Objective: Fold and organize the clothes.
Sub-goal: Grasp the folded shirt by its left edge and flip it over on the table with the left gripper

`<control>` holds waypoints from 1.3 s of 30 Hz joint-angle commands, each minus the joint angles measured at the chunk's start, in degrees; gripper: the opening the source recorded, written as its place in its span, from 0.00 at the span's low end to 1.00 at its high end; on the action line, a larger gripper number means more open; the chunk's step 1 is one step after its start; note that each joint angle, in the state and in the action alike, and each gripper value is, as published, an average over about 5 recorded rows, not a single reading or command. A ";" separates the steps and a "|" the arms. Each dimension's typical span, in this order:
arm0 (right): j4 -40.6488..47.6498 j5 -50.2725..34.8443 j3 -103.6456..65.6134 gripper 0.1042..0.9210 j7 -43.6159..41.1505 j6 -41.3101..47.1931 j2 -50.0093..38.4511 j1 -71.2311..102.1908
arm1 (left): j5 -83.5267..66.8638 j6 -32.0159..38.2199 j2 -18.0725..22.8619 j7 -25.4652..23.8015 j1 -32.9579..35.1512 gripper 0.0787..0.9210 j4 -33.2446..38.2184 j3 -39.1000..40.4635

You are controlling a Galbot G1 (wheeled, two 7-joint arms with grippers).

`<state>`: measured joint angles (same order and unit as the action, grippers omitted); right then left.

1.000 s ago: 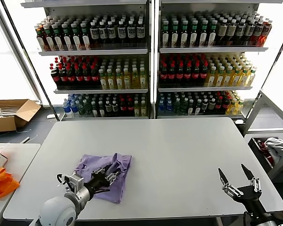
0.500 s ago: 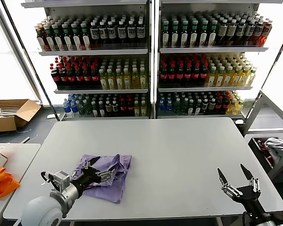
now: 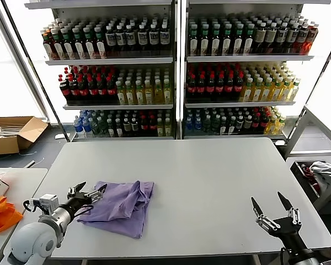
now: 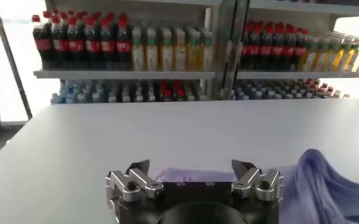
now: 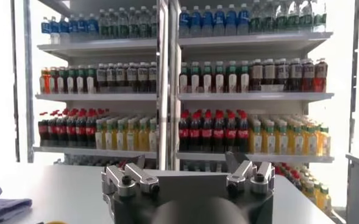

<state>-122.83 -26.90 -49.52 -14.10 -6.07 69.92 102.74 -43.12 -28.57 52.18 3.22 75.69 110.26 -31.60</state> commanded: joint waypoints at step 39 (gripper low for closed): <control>-1.09 -1.26 0.89 0.88 -0.68 -0.64 -0.18 -2.10 | -23.24 -3.58 7.20 10.39 3.93 0.06 2.76 -19.96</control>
<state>-123.86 -28.04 -48.67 -14.75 -6.37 69.68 100.63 -54.09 -30.93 60.79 11.29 79.38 109.37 -36.47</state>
